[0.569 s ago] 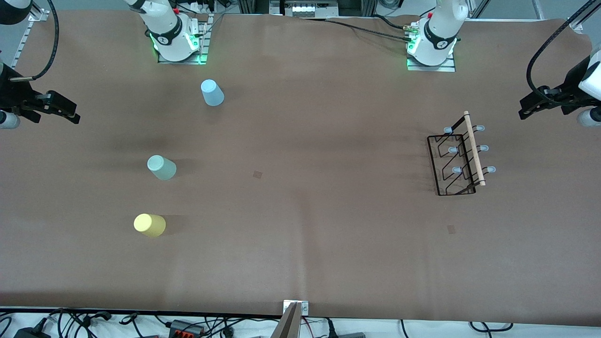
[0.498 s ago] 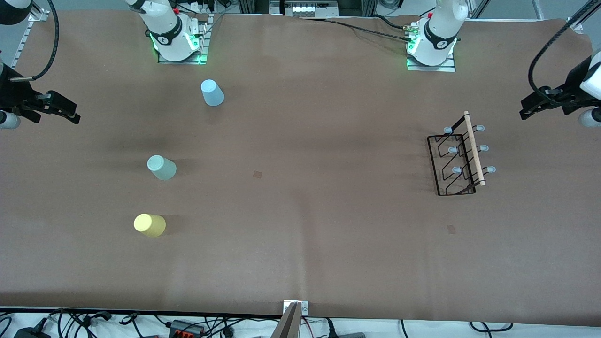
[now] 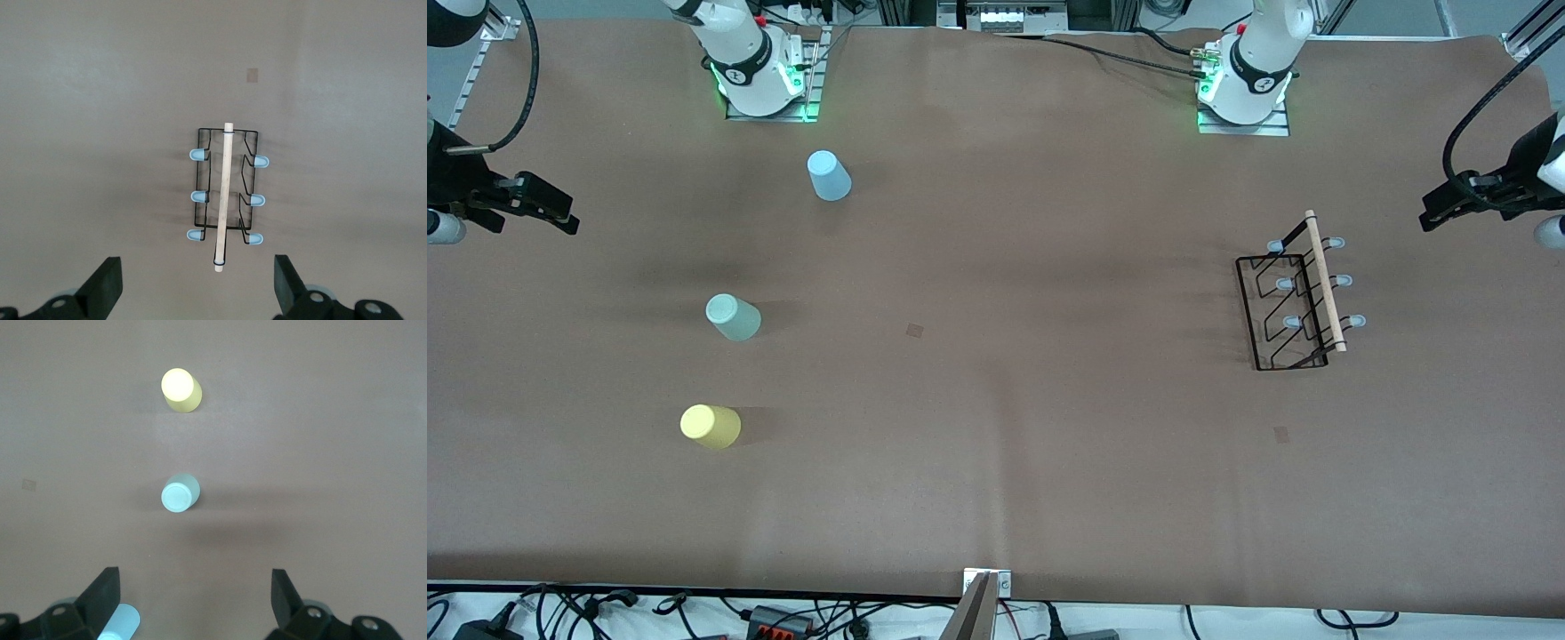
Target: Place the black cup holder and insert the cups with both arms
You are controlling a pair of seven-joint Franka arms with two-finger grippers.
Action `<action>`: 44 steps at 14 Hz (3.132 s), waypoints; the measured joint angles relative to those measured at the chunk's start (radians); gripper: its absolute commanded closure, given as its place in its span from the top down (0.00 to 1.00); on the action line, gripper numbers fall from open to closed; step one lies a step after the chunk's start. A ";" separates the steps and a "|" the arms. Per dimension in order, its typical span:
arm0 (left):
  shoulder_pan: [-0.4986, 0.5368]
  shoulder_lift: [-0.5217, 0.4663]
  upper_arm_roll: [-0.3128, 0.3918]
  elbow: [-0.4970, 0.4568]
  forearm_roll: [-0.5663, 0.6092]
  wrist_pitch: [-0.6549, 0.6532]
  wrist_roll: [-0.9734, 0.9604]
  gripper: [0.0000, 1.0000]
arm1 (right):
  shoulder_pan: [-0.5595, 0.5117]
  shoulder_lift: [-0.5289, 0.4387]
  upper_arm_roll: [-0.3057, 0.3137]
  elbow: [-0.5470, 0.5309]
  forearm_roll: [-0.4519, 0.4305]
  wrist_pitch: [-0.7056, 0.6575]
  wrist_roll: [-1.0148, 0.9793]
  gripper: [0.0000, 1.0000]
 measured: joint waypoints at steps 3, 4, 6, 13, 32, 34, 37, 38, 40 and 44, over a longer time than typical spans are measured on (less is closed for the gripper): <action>-0.010 0.022 -0.012 -0.001 -0.001 0.000 0.000 1.00 | 0.000 0.000 0.000 0.000 0.000 0.000 0.000 1.00; -0.015 0.034 -0.017 -0.001 -0.001 0.000 0.000 1.00 | 0.000 0.000 0.000 0.000 0.000 0.000 0.000 1.00; -0.024 0.068 -0.028 -0.002 -0.001 0.000 0.000 1.00 | 0.000 0.000 0.001 0.000 0.000 0.000 0.000 1.00; -0.037 0.200 -0.039 -0.131 -0.001 0.216 -0.002 1.00 | 0.000 0.003 0.003 -0.002 0.000 0.001 0.000 1.00; -0.010 0.005 -0.037 -0.695 -0.001 0.602 0.003 0.50 | 0.035 0.324 0.017 -0.011 0.000 0.085 0.001 1.00; -0.009 0.007 -0.037 -0.698 -0.001 0.609 0.003 0.34 | 0.063 0.386 0.018 -0.015 0.000 0.135 0.001 1.00; -0.008 0.007 -0.037 -0.699 -0.001 0.611 0.004 0.15 | 0.081 0.471 0.018 -0.028 0.000 0.217 0.005 1.00; -0.007 0.007 -0.036 -0.699 -0.001 0.612 0.004 0.09 | 0.080 0.485 0.017 -0.037 0.000 0.241 0.005 1.00; -0.007 0.007 -0.037 -0.698 -0.001 0.616 0.007 0.01 | 0.079 0.490 0.016 -0.072 0.000 0.288 0.005 1.00; -0.015 0.007 -0.041 -0.688 -0.001 0.601 0.008 0.01 | 0.079 0.466 0.015 -0.137 0.001 0.342 0.036 1.00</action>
